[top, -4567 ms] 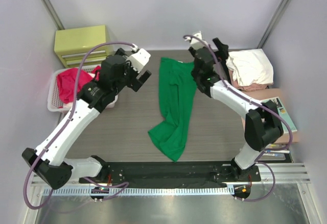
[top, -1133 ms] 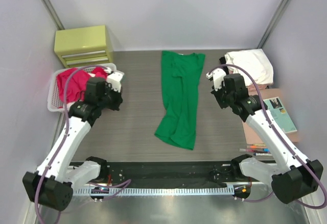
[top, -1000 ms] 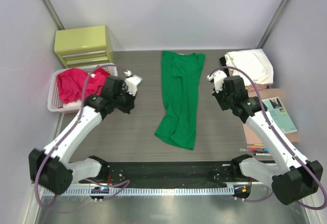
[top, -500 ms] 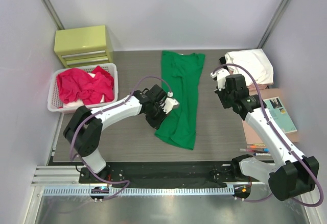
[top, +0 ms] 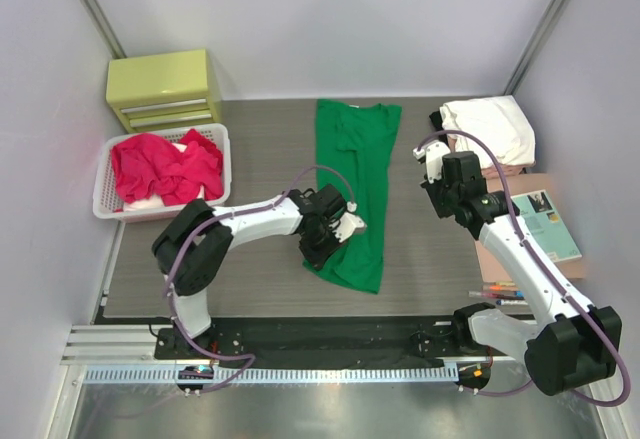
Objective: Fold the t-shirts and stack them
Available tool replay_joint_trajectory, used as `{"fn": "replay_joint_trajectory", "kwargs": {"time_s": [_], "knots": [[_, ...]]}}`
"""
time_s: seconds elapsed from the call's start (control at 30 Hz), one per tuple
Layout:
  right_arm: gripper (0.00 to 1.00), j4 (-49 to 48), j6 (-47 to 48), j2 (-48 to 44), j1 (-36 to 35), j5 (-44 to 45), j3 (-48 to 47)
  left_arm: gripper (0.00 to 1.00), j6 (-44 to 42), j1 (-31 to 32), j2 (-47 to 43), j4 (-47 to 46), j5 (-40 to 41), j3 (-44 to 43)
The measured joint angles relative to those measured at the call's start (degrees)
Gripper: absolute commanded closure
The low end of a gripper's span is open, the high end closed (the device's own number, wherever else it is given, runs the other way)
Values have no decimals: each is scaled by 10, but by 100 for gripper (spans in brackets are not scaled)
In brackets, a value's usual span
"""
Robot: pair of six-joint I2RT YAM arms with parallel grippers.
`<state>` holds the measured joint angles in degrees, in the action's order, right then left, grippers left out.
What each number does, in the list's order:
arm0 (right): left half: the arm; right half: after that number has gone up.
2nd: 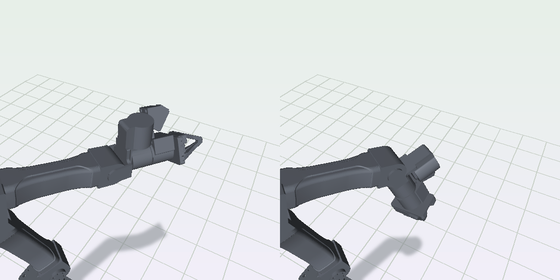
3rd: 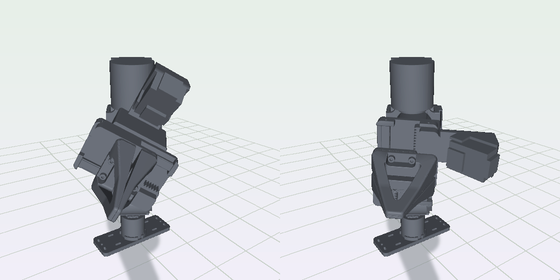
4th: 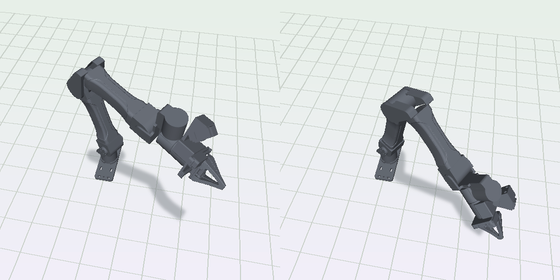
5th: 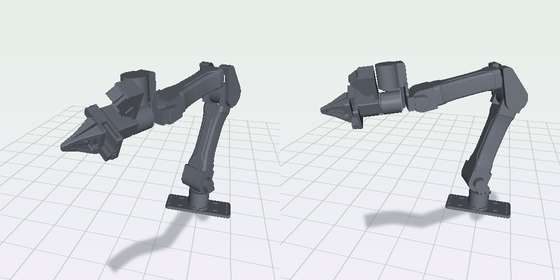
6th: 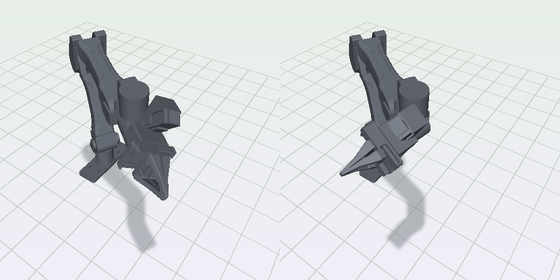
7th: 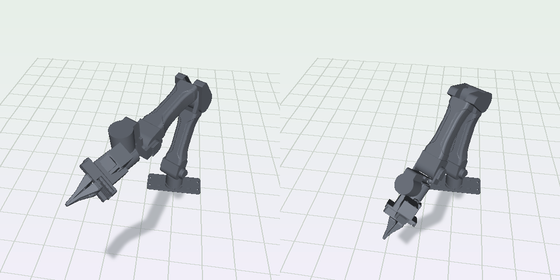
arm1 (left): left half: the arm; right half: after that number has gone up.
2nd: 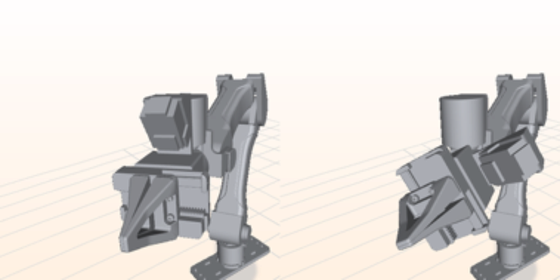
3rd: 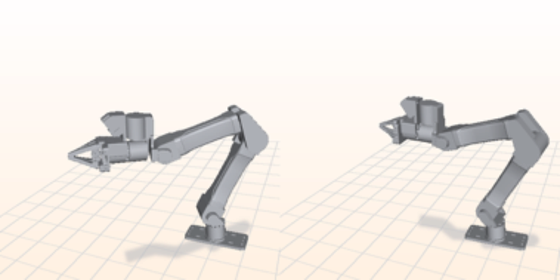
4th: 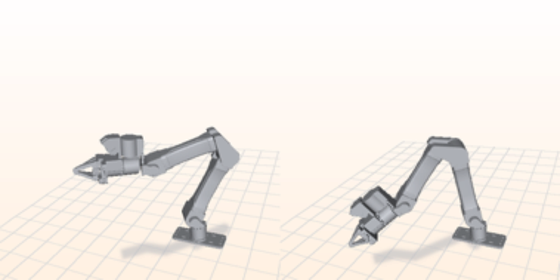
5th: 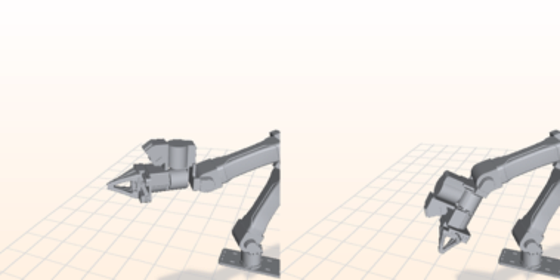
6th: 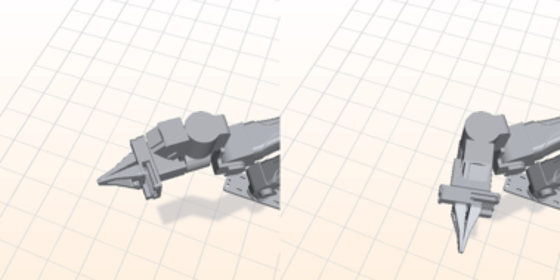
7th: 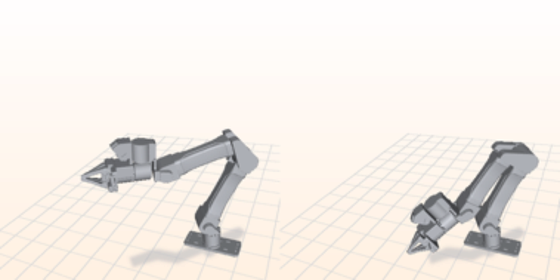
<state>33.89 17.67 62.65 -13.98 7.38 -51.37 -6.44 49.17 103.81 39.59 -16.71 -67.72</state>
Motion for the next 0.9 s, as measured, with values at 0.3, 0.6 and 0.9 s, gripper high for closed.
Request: {"fn": "replay_joint_trajectory", "kwargs": {"time_s": [0.3, 0.6, 0.9], "knots": [[99, -5, 0, -4, 3, -10, 14, 100, 0, 10, 26, -1, -9, -10], [99, -28, 11, 53, 7, -15, 5, 100, 0, 75, 4, -16, -8, 19], [99, -53, 3, 200, 13, -45, -89, 100, 0, 121, -4, -15, -9, 25]]}}
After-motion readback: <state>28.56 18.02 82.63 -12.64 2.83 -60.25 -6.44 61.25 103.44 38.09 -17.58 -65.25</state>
